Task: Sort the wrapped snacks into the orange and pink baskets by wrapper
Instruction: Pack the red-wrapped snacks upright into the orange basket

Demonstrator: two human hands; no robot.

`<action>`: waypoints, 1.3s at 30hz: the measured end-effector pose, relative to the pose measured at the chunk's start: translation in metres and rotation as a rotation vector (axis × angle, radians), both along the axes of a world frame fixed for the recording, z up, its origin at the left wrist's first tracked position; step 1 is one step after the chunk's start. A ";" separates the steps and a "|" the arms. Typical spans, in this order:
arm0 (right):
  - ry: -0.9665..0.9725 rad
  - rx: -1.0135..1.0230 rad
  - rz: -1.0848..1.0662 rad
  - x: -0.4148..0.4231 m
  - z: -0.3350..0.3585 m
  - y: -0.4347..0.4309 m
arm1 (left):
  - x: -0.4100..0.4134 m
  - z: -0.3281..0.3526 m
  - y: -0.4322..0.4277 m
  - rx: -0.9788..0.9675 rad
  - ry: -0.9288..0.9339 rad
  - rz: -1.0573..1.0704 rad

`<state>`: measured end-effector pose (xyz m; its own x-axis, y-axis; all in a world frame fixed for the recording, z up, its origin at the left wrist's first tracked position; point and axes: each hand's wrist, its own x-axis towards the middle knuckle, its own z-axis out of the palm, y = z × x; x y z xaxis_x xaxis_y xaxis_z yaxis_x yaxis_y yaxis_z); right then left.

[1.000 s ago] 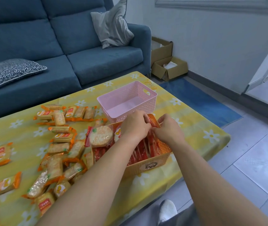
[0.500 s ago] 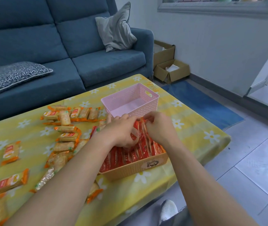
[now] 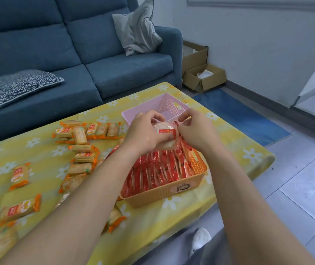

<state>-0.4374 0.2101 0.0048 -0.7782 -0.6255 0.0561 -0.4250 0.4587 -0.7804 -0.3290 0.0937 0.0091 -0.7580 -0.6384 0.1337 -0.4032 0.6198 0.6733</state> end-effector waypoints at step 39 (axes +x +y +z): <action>0.246 0.585 0.011 0.013 -0.033 0.022 | 0.069 -0.022 -0.011 -0.025 -0.444 0.350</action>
